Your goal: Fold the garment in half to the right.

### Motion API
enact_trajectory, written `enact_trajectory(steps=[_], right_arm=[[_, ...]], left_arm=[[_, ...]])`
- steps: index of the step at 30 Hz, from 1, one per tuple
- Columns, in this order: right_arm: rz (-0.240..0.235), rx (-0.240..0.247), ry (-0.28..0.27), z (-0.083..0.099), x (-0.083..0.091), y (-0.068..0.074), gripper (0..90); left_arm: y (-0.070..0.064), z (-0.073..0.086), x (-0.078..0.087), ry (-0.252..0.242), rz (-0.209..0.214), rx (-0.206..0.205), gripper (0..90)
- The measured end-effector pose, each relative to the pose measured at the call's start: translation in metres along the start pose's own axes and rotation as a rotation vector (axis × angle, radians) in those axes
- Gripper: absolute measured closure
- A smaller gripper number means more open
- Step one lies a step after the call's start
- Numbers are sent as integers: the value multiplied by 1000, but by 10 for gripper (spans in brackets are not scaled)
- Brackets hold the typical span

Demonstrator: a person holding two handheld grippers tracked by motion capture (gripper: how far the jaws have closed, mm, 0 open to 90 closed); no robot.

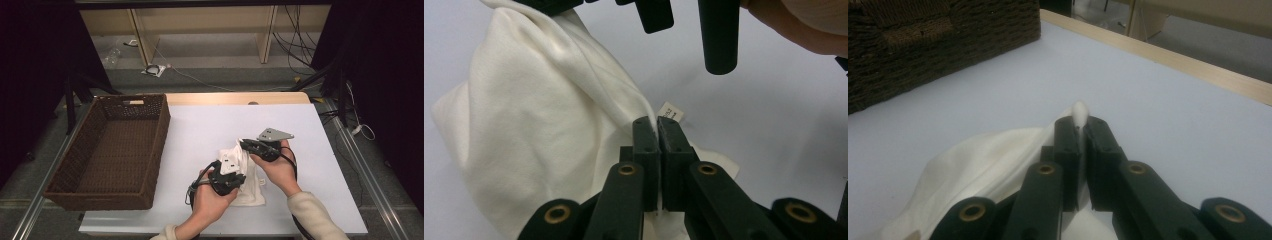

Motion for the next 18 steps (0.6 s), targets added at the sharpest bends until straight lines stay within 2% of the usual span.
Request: enact_trajectory(steps=[18], right_arm=[[29,-18,26,16,7,-15,856]], left_arm=[[-11,2,-17,36,21,-12,867]])
Point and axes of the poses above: each handheld gripper's, and its own axes: x roughly backward along the jaws, z roughly out of its underside, y roughly to its left, the point moved 8 cm from there along -x, roughly forward along the jaws, and after that the axes turned 14 degrees about -x, right-handed, at the moved point
